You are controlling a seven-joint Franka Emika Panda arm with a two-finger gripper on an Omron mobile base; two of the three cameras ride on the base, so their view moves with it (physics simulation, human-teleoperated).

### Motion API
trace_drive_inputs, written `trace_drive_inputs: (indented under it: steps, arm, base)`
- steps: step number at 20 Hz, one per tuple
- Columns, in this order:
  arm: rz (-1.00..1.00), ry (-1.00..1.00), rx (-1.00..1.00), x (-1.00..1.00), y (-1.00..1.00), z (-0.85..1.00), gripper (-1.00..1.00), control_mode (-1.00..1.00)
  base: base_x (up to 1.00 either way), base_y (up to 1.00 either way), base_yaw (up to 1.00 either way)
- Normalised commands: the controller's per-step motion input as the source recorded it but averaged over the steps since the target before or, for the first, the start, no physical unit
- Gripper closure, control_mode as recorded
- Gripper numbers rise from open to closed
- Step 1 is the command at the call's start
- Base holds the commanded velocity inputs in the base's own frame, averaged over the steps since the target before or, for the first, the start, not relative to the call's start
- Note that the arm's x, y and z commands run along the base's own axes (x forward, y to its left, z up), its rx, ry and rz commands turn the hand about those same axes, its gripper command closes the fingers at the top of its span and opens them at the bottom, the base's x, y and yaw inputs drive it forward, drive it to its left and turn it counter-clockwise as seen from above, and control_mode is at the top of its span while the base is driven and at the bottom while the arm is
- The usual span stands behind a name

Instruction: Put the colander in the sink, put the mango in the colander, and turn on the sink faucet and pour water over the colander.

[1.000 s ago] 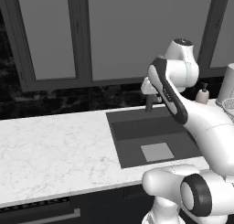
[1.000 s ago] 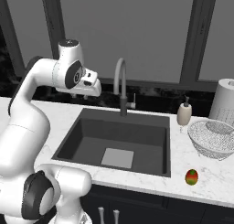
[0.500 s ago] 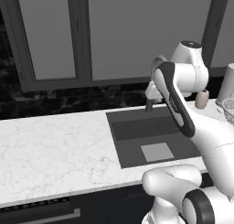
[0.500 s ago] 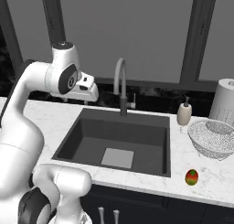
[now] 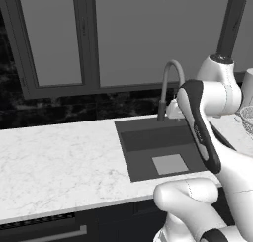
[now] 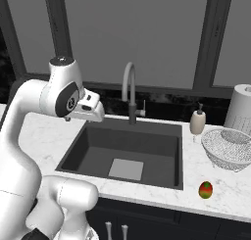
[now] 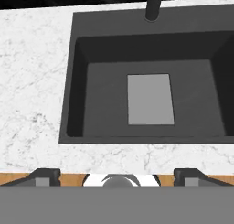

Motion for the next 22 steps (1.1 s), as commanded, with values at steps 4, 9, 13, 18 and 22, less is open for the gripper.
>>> trace_drive_inputs:
  steps: [4,9,13,18,22]
  arm:
    - [-0.3,0.0,0.0,-0.07,-0.43,-0.17,-1.0,-1.0]
    - [-0.41,0.02,0.01,0.0,-0.59,-0.12,-1.0,-1.0]
    - [-0.4,0.0,0.0,0.0,-0.59,-0.06,-1.0,-1.0]
    - [-0.2,0.0,0.0,-0.04,-0.53,0.0,-1.0,-1.0]
    - [0.0,0.0,0.0,-0.17,-0.5,-0.01,-1.0,-1.0]
  base:
    - [0.0,0.0,0.0]
    - [0.0,0.0,0.0]
    - [0.0,0.0,0.0]
    - [0.0,0.0,0.0]
    - [0.0,0.0,0.0]
